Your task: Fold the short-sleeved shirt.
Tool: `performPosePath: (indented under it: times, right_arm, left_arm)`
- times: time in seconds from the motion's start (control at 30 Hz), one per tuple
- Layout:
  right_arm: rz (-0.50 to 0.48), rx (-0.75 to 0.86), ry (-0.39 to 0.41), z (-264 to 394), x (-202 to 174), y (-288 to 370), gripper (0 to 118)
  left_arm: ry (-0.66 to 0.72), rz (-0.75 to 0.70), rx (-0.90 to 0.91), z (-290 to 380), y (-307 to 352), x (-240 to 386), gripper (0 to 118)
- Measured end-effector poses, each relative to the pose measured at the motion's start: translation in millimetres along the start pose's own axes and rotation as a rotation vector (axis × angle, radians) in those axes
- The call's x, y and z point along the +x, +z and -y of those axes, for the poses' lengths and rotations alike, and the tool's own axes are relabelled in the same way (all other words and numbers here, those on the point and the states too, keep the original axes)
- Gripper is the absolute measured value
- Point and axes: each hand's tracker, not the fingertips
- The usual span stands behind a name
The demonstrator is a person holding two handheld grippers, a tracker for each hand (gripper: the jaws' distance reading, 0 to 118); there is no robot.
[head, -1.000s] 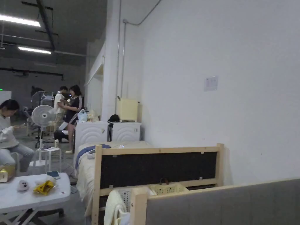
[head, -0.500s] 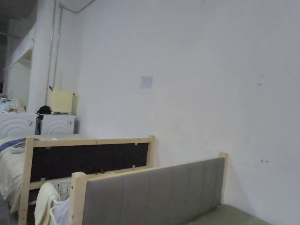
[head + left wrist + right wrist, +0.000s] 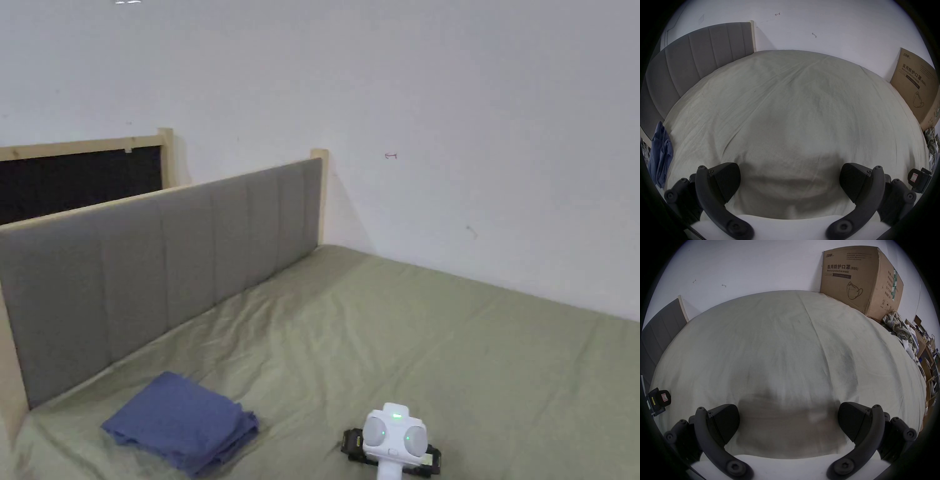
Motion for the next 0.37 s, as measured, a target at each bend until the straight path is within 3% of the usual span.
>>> performPosePath:
  times: [0.37]
  right_arm:
    - [0.002, 0.001, -0.001, 3.1, -2.5, 2.2, 118]
  left_arm:
    - [0.000, 0.000, -0.001, 1.6, -1.1, -0.9, 118]
